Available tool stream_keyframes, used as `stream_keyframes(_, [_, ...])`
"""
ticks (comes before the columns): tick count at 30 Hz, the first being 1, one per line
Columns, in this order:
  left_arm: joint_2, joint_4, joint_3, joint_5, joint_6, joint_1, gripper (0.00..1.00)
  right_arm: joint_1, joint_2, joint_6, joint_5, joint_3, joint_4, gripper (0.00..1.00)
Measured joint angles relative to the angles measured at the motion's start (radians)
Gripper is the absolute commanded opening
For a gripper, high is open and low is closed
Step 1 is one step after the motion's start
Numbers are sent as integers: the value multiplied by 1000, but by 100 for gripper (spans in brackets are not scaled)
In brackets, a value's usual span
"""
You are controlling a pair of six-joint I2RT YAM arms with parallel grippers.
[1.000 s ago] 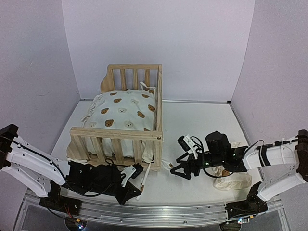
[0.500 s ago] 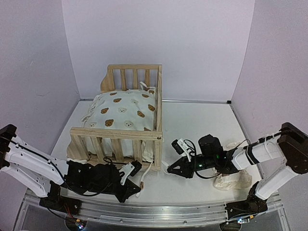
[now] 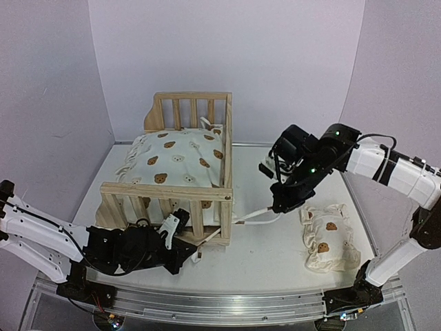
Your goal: Set up the pet bed
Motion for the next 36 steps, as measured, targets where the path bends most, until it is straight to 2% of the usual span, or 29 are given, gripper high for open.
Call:
stream_keyframes(5, [-2, 42, 14, -25, -8, 7, 0, 23, 50, 50, 309, 151, -101, 7])
stream_keyframes(6, [-2, 24, 14, -23, -8, 6, 0, 20, 57, 55, 360, 156, -113, 20])
stream_keyframes(10, [-5, -23, 8, -14, 3, 5, 0, 6, 68, 80, 586, 145, -210, 52])
stream_keyframes(11, [-7, -28, 4, -13, 4, 4, 0, 0, 58, 74, 612, 127, -220, 63])
stream_keyframes(12, [-11, -33, -1, -11, 5, 4, 0, -9, 40, 58, 610, 100, -216, 68])
stream_keyframes(15, [-26, -50, -7, 6, 5, 5, 1, -23, -61, -16, 425, -37, -121, 70])
stream_keyframes(18, [-48, -48, -7, 32, 12, -2, 17, -36, -181, -81, 127, -190, 27, 78])
stream_keyframes(22, [-76, -33, -7, 16, 54, -32, 33, -42, -256, -127, -151, -317, 234, 82])
stream_keyframes(25, [-77, 13, -5, -42, 96, -40, 46, -42, -264, -159, -311, -394, 436, 81])
stream_keyframes(26, [-74, 34, -3, -79, 106, -40, 48, -42, -264, -161, -354, -424, 510, 79])
stream_keyframes(29, [-45, 64, 24, -179, 136, -39, 49, -33, -262, -145, -424, -526, 765, 53])
stream_keyframes(31, [-26, 90, 47, -232, 155, -39, 51, -14, -245, -106, -426, -583, 936, 39])
stream_keyframes(33, [-23, 112, 56, -250, 170, -39, 55, 18, -216, -72, -389, -613, 1079, 37])
stream_keyframes(36, [-34, 143, 55, -240, 186, -39, 63, 70, -185, -47, -304, -632, 1223, 26])
